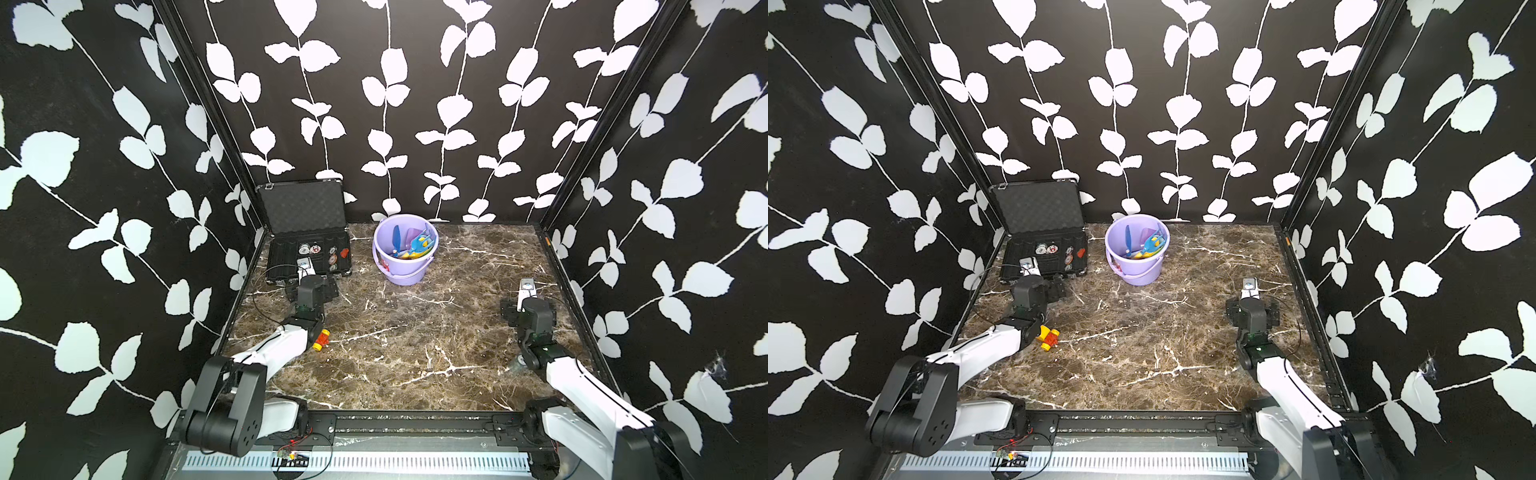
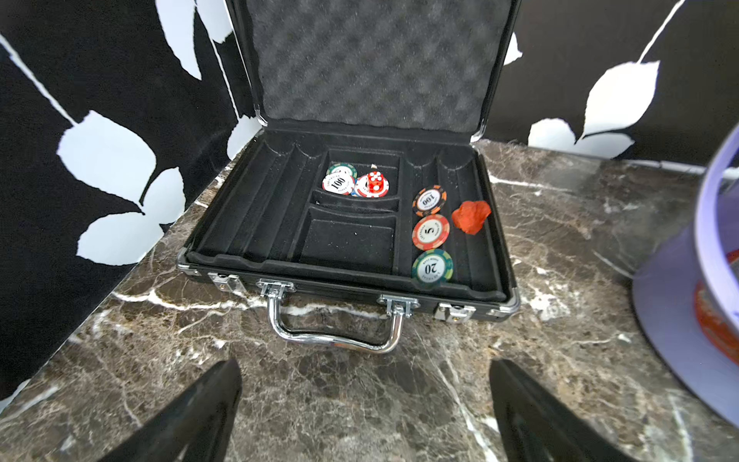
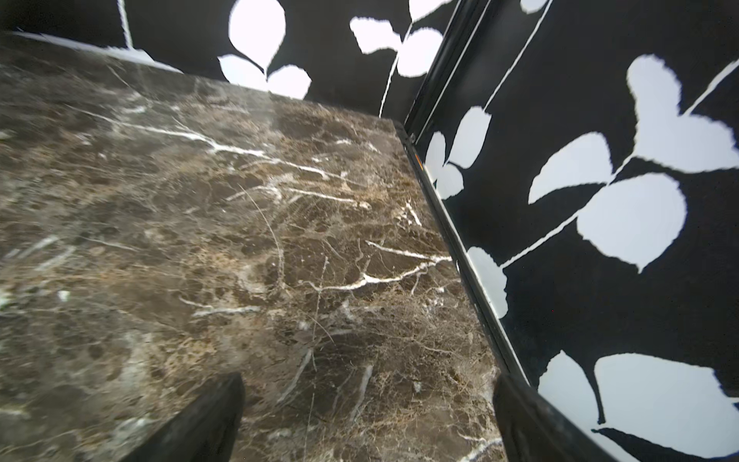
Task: Organize the gardening tools
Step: Reset both arms
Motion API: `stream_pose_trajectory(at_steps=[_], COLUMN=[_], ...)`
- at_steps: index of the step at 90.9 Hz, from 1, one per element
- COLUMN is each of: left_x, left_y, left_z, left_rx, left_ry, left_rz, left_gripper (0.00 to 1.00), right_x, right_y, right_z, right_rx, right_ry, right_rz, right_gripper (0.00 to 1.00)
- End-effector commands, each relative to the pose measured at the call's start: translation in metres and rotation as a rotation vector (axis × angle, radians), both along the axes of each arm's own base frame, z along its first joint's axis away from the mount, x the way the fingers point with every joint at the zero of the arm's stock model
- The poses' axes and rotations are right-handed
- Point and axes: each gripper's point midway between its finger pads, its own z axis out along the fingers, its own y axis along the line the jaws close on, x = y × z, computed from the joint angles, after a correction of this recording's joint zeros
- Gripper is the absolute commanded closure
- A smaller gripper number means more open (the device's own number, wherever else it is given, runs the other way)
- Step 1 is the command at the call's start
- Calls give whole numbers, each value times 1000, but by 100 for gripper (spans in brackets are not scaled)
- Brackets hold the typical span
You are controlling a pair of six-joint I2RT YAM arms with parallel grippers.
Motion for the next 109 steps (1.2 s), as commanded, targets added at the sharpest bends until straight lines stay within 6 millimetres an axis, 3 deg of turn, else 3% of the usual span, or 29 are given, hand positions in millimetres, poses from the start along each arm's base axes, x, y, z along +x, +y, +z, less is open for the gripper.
stream_pose_trajectory(at_steps=[1,16,28,45,60,80,98,109], left_x=[12,13,10,8,-1,4,5,10], left_y=[-4,7,20,18,34,28,15,9], left_z=[16,23,16,15,-4,-22,-13,-31], left_rx=[11,78,159,180,145,113,166,141], left_ry=[-66,-83,-46,-38,9,4,-127,-117], left_rz=[-81,-85,-50,-97,-71,-121,-215,-277], left_gripper=[1,1,1,1,1,1,1,1], right_x=[15,27,33,43,47,44,52,58], right_y=[3,-1,-1,6,10,19,30,33], right_z=[8,-2,-11,-10,-14,-10,-12,-8], right_rx=[48,65,73,56,63,145,190,233], right_ry=[-78,-71,-60,-88,-75,-111,-96,-156], right_rz=[30,36,49,110,165,240,297,326], right_gripper=[1,1,1,1,1,1,1,1])
